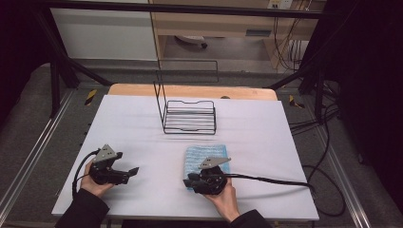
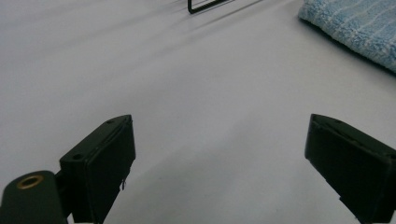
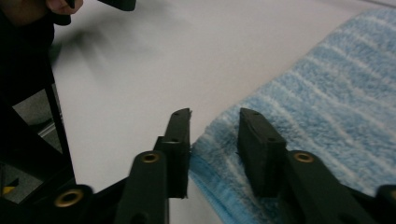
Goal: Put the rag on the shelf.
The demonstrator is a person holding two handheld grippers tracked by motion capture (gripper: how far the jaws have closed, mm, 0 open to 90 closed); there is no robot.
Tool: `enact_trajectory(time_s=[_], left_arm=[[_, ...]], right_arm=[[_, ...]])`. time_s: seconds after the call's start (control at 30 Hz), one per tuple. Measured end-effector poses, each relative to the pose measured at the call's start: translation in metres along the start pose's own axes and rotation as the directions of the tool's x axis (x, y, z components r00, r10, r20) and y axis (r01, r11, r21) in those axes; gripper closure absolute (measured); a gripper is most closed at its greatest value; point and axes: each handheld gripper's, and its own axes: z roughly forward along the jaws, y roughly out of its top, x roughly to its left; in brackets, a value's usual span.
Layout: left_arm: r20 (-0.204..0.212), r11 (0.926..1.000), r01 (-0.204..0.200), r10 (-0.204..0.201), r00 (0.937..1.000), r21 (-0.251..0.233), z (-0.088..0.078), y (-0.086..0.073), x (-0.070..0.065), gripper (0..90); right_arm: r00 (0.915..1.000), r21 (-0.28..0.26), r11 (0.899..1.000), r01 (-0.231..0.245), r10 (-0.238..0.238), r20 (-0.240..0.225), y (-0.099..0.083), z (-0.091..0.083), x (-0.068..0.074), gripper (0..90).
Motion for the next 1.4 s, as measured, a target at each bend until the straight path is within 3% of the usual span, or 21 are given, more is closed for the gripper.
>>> enact_trajectory(time_s=[0.03, 0.2, 0.37, 0.4, 0.63, 1.07, 1.4], left_arm=[[0.000, 1.0000, 0.001, -0.001, 1.0000, 0.000, 0.000, 0.000, 0.000, 8.6], [0.001, 1.0000, 0.003, -0.003, 1.0000, 0.001, 0.000, 0.000, 0.000, 8.6], [0.001, 1.0000, 0.008, -0.008, 1.0000, 0.001, 0.000, 0.000, 0.000, 8.5], [0.000, 1.0000, 0.008, -0.008, 1.0000, 0.002, 0.000, 0.000, 0.000, 8.4], [0.004, 1.0000, 0.006, -0.006, 1.0000, 0.004, 0.002, 0.002, -0.003, 8.1], [0.014, 0.9998, -0.014, 0.013, 0.9998, 0.014, 0.011, 0.010, -0.015, 7.4], [0.029, 1.0000, 0.007, -0.007, 0.9995, 0.001, 0.021, 0.027, -0.030, 7.3]], right_arm=[[0.9999, -0.001, 1.000, 0.002, -0.002, 0.010, 0.003, -0.004, -0.001, 57.9], [0.9987, -0.047, 0.999, 0.013, -0.010, 0.049, 0.008, -0.019, -0.010, 46.7], [0.9933, -0.083, 0.996, -0.013, 0.022, 0.114, 0.008, -0.039, -0.031, 32.8], [0.9908, -0.094, 0.995, -0.018, 0.031, 0.132, 0.006, -0.046, -0.040, 26.3], [0.9873, -0.108, 0.993, -0.051, 0.067, 0.144, -0.001, -0.060, -0.063, 14.3], [0.9896, -0.097, 0.995, -0.036, 0.049, 0.135, -0.018, -0.082, -0.088, 2.6], [0.9834, -0.118, 0.991, -0.055, 0.074, 0.166, -0.023, -0.094, -0.100, 1.1]])
